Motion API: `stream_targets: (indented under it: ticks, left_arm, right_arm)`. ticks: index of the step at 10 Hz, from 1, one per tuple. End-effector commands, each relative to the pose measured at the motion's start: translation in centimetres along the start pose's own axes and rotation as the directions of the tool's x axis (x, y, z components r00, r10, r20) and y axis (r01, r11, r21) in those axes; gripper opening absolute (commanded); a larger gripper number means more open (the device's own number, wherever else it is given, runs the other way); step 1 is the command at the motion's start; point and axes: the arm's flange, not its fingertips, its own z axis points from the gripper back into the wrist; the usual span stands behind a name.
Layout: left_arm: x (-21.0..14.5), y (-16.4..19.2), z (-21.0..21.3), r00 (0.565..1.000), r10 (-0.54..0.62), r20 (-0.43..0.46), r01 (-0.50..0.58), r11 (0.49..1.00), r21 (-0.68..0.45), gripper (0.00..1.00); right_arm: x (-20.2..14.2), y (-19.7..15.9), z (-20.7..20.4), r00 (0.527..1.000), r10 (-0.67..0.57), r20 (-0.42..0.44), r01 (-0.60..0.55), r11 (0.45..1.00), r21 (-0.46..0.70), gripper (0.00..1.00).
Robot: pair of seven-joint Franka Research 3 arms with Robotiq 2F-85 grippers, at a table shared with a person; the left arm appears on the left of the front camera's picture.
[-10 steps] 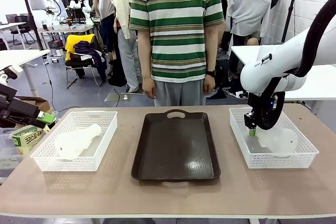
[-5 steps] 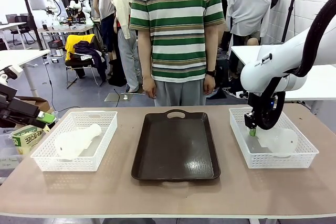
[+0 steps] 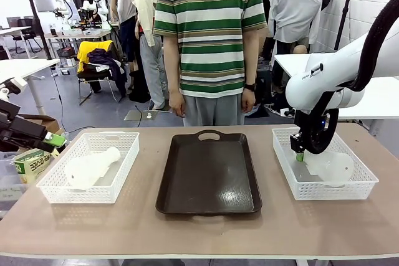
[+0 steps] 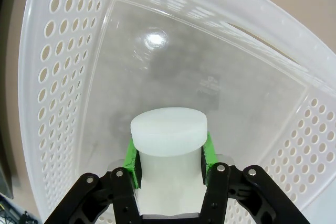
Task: Prepare the laboratory tools.
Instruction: Pick up the Big flask that the person points to, then while moving the picked Big flask to the Handle tray indicated by the person, stop as directed by the person.
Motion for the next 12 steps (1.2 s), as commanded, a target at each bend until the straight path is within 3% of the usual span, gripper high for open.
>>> stream_targets:
  ticks: [1,12]
  left_arm:
    - [0.05,0.24,0.0,1.0,-0.01,0.015,0.01,1.0,-0.012,1.0]
    - [0.05,0.24,0.0,1.0,-0.01,0.015,0.01,1.0,-0.012,1.0]
  right_arm:
    - [0.05,0.01,-0.06,1.0,0.0,0.001,0.0,1.0,0.0,0.0]
    - [0.05,0.01,-0.06,1.0,0.0,0.001,0.0,1.0,0.0,0.0]
